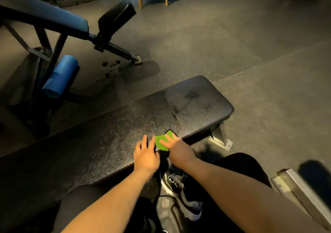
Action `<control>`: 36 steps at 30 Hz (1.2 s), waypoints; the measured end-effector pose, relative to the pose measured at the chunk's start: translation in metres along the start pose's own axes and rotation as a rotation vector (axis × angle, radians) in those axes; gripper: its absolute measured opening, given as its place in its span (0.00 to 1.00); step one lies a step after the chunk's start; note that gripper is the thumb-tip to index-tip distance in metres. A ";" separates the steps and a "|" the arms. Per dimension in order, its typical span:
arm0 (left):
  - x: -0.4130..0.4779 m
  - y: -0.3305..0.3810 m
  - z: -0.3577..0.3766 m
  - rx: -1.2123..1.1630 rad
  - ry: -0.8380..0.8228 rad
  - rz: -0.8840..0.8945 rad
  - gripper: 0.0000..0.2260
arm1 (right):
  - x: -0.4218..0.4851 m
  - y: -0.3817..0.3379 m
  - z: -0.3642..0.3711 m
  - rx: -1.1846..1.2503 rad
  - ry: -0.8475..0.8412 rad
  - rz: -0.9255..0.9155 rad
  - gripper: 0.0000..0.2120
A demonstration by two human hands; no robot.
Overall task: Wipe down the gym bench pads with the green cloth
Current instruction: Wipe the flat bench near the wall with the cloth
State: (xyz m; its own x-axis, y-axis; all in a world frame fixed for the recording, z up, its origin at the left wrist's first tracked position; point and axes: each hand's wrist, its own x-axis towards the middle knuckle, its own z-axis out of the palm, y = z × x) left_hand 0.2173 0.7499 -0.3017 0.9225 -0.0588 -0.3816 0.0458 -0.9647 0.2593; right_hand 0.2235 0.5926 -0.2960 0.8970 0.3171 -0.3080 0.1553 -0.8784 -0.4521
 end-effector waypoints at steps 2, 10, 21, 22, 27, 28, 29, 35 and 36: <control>0.000 0.000 0.002 0.001 -0.007 0.006 0.31 | -0.001 0.004 0.003 0.001 0.004 -0.022 0.36; 0.002 0.006 0.013 0.049 -0.002 -0.034 0.33 | 0.005 0.055 -0.017 0.016 0.262 0.279 0.34; 0.008 0.021 0.017 0.009 -0.002 -0.117 0.33 | 0.000 0.010 0.038 0.171 0.211 0.075 0.24; 0.008 0.021 0.016 0.006 -0.012 -0.119 0.33 | -0.004 0.008 0.044 0.210 0.201 0.030 0.26; 0.008 0.017 0.011 0.012 -0.044 -0.108 0.32 | -0.003 0.041 0.028 0.429 0.346 0.431 0.19; 0.008 0.018 0.011 0.009 -0.048 -0.106 0.32 | -0.001 0.053 0.021 0.501 0.390 0.569 0.19; 0.008 0.018 0.012 0.003 -0.052 -0.110 0.32 | 0.001 0.061 0.014 0.607 0.450 0.691 0.17; 0.008 0.027 0.013 0.052 -0.057 -0.105 0.32 | 0.011 0.053 0.017 1.181 0.648 0.855 0.10; 0.009 0.030 0.014 0.055 -0.057 -0.113 0.32 | 0.013 0.045 0.023 1.240 0.635 0.843 0.08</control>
State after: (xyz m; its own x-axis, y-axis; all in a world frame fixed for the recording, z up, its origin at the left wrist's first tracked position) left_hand 0.2218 0.7171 -0.3097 0.8892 0.0381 -0.4559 0.1255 -0.9786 0.1630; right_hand 0.2328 0.5654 -0.3398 0.6162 -0.5439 -0.5696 -0.5688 0.1929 -0.7995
